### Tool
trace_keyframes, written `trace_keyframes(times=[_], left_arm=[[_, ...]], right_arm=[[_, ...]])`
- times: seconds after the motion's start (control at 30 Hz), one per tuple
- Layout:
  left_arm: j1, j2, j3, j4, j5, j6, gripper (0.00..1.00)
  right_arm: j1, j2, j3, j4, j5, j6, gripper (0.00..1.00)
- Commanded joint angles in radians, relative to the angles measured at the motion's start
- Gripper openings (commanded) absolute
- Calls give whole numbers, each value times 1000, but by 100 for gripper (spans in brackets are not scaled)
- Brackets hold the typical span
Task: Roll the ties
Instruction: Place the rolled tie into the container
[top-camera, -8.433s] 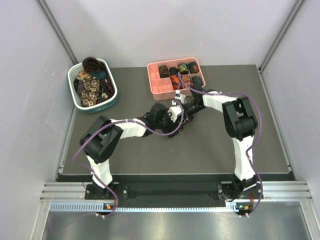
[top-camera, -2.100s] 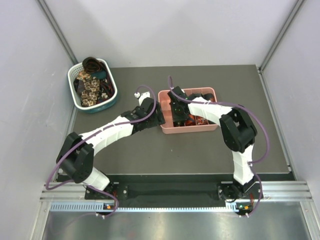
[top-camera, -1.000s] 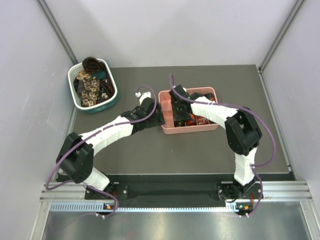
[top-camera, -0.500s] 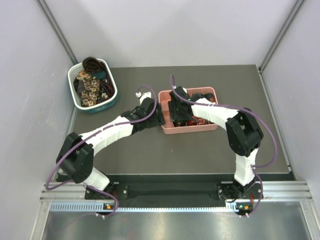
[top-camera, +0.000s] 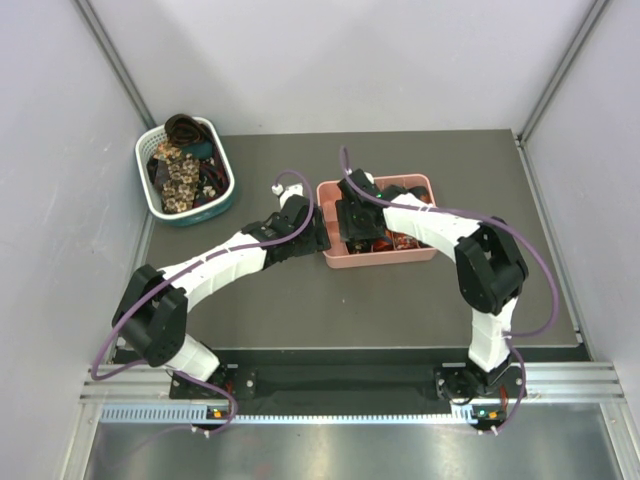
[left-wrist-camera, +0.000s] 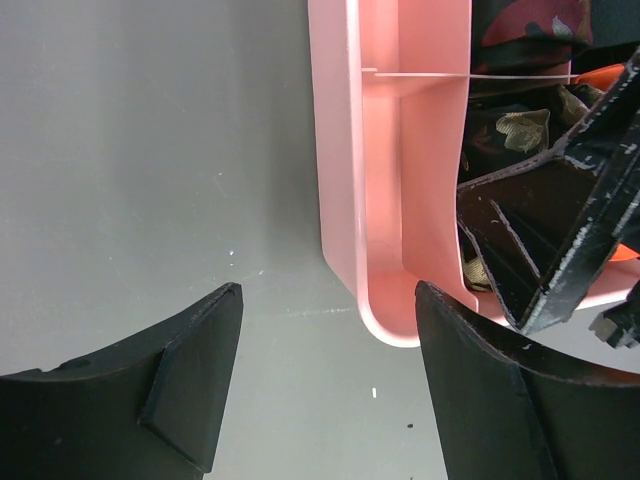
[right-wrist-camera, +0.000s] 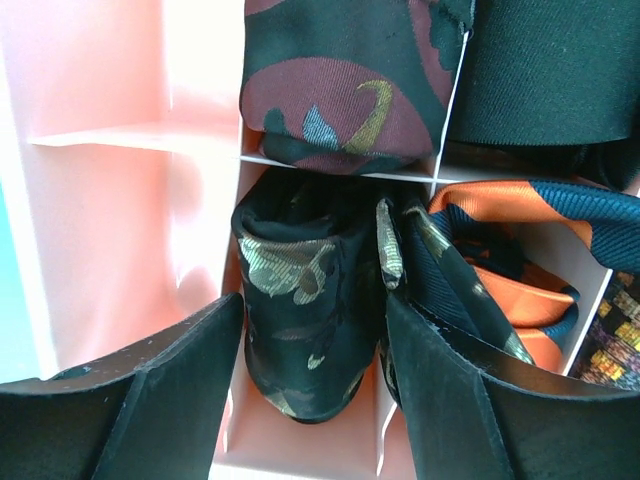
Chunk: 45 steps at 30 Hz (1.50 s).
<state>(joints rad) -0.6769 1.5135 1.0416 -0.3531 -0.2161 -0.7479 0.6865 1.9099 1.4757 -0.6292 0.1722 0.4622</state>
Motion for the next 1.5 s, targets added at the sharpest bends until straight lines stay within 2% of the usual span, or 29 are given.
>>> trace_keyframes(times=[0.0, 0.37, 0.53, 0.63, 0.8, 0.93, 0.97, 1.0, 1.1, 1.2, 1.3, 1.47], left_arm=[[-1, -45, 24, 8, 9, 16, 75], [-4, -47, 32, 0, 4, 25, 75], [-4, -79, 17, -1, -14, 44, 75], [-4, -114, -11, 29, 1, 91, 74], [-7, -167, -70, 75, 113, 183, 74], [-16, -249, -207, 169, 145, 211, 84], [-16, -291, -233, 210, 152, 217, 92], [-16, -314, -253, 224, 156, 219, 94], [-16, -378, -305, 232, 143, 226, 96], [-16, -417, -327, 226, 139, 232, 96], [-15, -440, -357, 253, 149, 243, 96], [-16, -464, -402, 295, 139, 263, 97]], right_arm=[[22, -57, 41, -38, 9, -25, 68], [25, -149, 115, -87, 26, -54, 64], [24, -250, 61, -21, 29, -82, 62], [24, -366, -49, 81, 29, -112, 62], [22, -578, -348, 282, 24, -142, 63], [25, -690, -501, 299, 12, -90, 63], [25, -702, -553, 296, 13, -76, 63], [28, -716, -583, 301, 12, -63, 62], [38, -768, -702, 353, 0, -4, 62], [41, -741, -782, 420, -2, 22, 63], [39, -674, -778, 456, 16, 20, 62], [-1, -454, -617, 468, 46, -29, 57]])
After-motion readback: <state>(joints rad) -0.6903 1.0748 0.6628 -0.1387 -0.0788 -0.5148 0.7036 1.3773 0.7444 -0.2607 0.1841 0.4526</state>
